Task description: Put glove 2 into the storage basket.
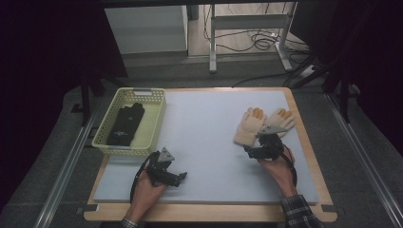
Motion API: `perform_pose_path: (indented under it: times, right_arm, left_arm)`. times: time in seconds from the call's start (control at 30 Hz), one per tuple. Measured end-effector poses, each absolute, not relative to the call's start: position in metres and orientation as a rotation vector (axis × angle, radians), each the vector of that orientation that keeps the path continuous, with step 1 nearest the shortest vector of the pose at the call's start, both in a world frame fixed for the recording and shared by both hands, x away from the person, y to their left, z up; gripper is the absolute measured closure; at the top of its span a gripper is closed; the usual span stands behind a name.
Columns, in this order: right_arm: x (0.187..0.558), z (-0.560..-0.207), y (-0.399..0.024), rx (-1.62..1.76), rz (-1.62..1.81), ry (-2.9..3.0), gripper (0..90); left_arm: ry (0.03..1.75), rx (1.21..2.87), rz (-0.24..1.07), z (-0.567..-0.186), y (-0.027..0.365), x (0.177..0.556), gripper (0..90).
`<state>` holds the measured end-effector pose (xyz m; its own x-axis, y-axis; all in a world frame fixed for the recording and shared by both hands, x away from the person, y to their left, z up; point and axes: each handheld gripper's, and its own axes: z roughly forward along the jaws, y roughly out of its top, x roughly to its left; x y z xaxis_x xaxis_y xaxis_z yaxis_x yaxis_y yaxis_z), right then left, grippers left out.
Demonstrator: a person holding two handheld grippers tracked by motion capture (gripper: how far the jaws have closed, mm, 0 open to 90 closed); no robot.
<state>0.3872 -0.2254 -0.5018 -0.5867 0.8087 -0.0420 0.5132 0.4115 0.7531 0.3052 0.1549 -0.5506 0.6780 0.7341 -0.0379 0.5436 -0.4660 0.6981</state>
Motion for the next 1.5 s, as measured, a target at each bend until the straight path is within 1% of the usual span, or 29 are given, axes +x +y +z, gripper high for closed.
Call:
perform_pose_path:
  times: [0.37, 0.67, 0.73, 0.83, 0.87, 0.97, 1.07, 1.23, 1.5]
  right_arm:
    - [0.44, -0.497, -0.217, 1.17, 0.969, 2.222, 18.6]
    - [0.477, -0.518, -0.216, 1.226, 0.878, 2.217, 18.4]
    - [0.48, -0.523, -0.216, 1.243, 0.863, 2.238, 26.2]
    - [0.479, -0.522, -0.218, 1.291, 0.885, 2.21, 45.3]
    - [0.477, -0.521, -0.216, 1.285, 0.875, 2.21, 49.5]
    - [0.475, -0.52, -0.214, 1.286, 0.86, 2.209, 56.5]
    - [0.473, -0.52, -0.214, 1.284, 0.873, 2.205, 58.2]
    - [0.468, -0.515, -0.215, 1.262, 0.917, 2.203, 58.2]
    - [0.44, -0.484, -0.193, 1.14, 1.034, 2.255, 57.2]
  left_arm:
    - [0.978, 2.186, 0.349, -0.551, 0.155, 0.305, 1.8]
    - [0.978, 2.185, 0.349, -0.551, 0.155, 0.305, 1.8]
    - [0.978, 2.185, 0.349, -0.551, 0.155, 0.305, 1.8]
    - [0.978, 2.186, 0.349, -0.551, 0.155, 0.305, 1.8]
    - [0.977, 2.186, 0.349, -0.551, 0.155, 0.305, 1.8]
    - [0.977, 2.186, 0.35, -0.551, 0.155, 0.305, 1.8]
    - [0.977, 2.186, 0.349, -0.551, 0.155, 0.305, 1.8]
    - [0.977, 2.186, 0.349, -0.551, 0.155, 0.305, 1.8]
    - [0.977, 2.187, 0.349, -0.551, 0.155, 0.305, 1.8]
